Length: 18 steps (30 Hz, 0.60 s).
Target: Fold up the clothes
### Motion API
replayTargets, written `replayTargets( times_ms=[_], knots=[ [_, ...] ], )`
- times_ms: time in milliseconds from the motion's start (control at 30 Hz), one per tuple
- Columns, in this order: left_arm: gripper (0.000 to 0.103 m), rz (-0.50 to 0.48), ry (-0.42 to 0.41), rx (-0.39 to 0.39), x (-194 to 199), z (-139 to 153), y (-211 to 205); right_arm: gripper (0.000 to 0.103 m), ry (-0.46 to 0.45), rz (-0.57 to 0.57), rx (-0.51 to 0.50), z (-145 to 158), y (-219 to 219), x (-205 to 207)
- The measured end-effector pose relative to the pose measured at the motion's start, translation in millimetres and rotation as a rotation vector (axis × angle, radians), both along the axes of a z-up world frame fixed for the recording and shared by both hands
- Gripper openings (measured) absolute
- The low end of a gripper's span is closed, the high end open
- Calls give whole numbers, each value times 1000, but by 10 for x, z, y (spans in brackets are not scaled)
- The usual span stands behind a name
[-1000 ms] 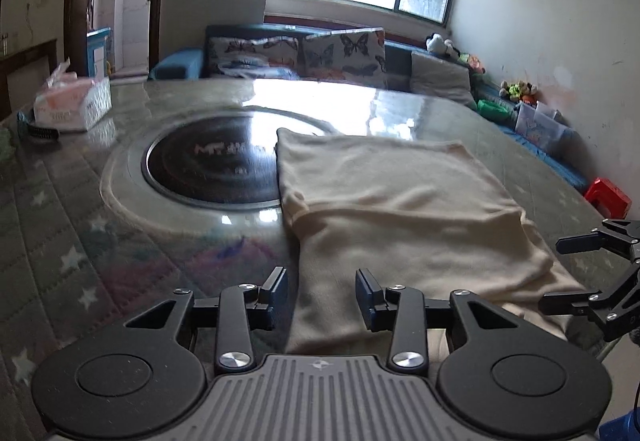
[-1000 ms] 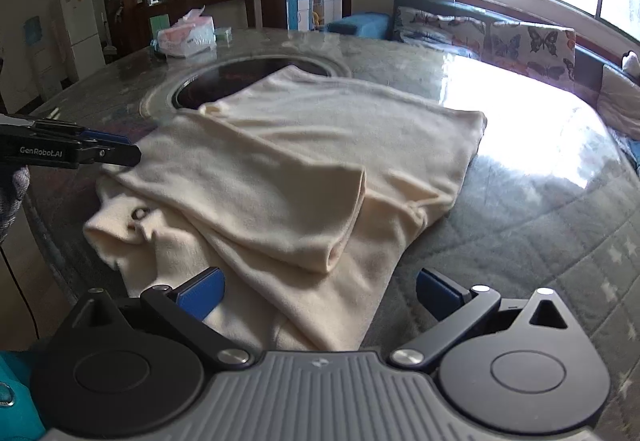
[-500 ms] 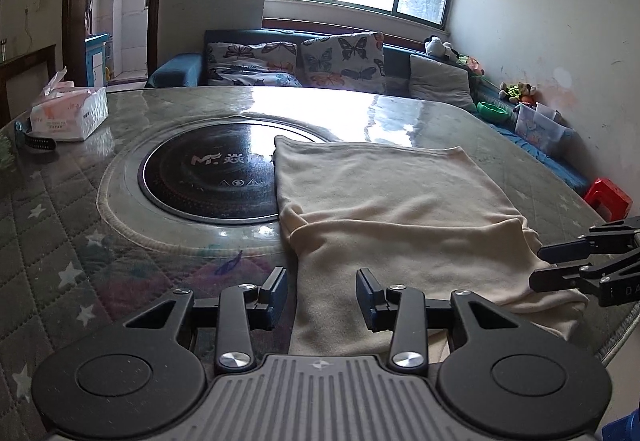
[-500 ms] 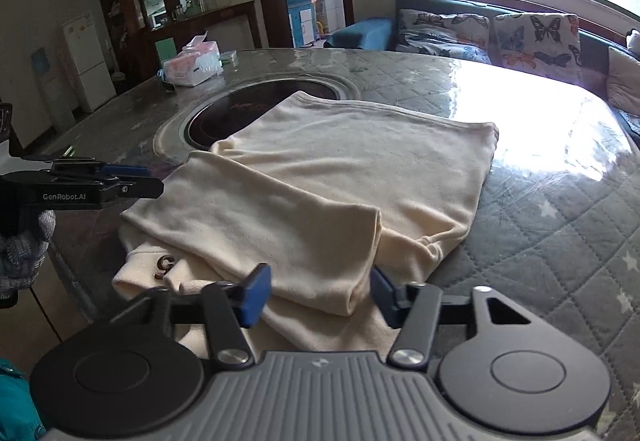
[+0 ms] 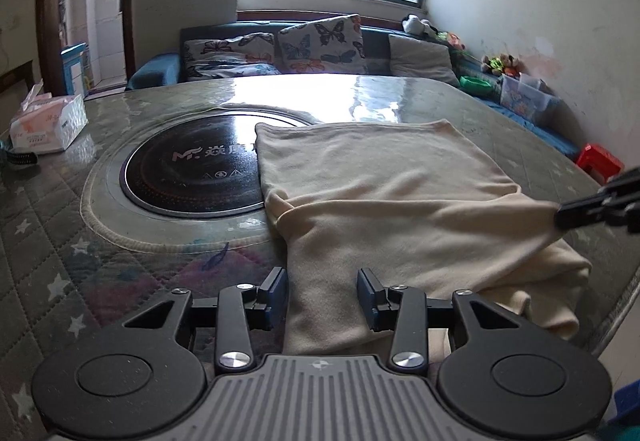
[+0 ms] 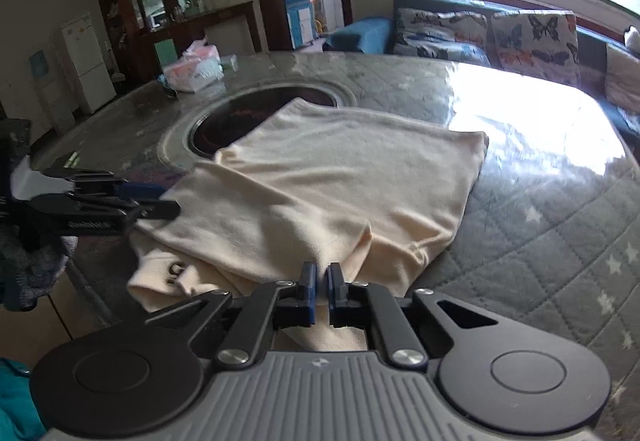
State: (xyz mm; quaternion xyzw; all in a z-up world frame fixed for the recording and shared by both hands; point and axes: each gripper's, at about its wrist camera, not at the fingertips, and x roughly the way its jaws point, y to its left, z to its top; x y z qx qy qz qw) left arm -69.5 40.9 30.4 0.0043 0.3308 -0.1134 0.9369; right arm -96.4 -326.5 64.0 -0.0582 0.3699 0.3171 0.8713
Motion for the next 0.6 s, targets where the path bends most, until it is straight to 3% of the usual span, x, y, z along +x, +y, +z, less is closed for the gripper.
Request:
replayTargets(
  times_ms=[100,167,267,400,467,600],
  knots=[
    [43,-22,7,18,-4,-16,26,5,21,38,-20,-1,12,-38],
    [43,-28,9,27,-3,4,27,14,37,44,-48,-84,34,-33],
    [42,-27,-10,28,-8,96,46,15,23,34,-33,-52,0,-20],
    [41,-16,-20,-8,106,171,60,15,-27,19,-10,75,-22,61],
    [33,-10,-17,-35,196,178,47,15,-39,17,-4,79,29,145],
    [29,-15,-18,-71,340,132,-20,15,-37,23,5,-9,161,291]
  ],
)
